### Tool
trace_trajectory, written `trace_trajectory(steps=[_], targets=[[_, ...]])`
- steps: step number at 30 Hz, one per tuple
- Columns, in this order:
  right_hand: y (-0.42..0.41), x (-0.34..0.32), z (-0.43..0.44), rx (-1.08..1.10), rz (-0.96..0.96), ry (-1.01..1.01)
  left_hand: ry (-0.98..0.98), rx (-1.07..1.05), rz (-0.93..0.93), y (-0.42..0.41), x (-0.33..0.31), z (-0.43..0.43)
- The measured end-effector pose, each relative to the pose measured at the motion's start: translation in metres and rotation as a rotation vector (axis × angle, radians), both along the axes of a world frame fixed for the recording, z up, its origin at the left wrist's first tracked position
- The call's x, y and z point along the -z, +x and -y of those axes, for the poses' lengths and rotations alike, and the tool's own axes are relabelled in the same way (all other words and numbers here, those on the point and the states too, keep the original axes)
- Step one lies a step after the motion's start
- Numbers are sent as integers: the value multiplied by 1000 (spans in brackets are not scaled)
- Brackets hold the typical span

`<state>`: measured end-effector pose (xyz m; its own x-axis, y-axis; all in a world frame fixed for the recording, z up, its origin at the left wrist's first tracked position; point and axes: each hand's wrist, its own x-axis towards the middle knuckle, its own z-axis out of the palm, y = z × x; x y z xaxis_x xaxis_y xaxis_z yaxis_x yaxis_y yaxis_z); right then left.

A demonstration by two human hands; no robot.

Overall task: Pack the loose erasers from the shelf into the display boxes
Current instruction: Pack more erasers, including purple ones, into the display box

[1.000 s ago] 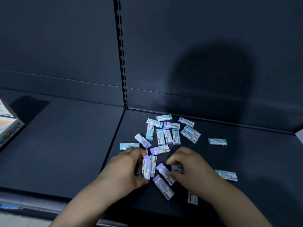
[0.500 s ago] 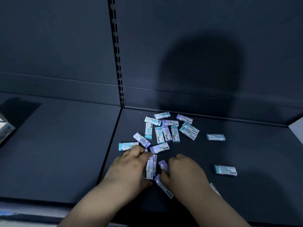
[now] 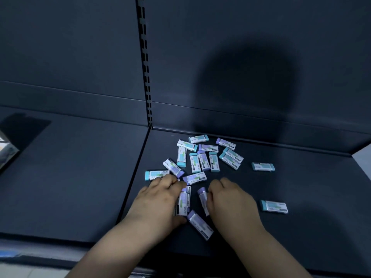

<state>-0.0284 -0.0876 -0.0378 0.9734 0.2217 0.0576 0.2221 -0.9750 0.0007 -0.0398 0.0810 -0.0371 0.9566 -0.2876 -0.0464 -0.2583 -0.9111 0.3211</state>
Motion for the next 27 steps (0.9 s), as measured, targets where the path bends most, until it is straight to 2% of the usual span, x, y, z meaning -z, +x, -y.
trace_trajectory(steps=[3,6,8,10,12,17,23,27], targets=[[3,-4,6,-30,-59,43,11,16,-13,-1,-1,1],[3,-12,13,-78,-95,204,21,12,3,-3,-3,1],[6,-18,18,-137,-205,299,33,15,11,-3,-4,1],[11,-23,23,-225,-370,265,47,23,5,-3,-5,2],[15,-26,26,-270,-440,181,54,19,0,-2,-5,4],[21,-19,24,-323,-403,199,96,-6,10,1,-5,11],[20,-19,26,-341,-266,285,73,-57,57,1,-15,26],[16,-21,38,-379,-178,295,135,-58,35,-5,-21,39]])
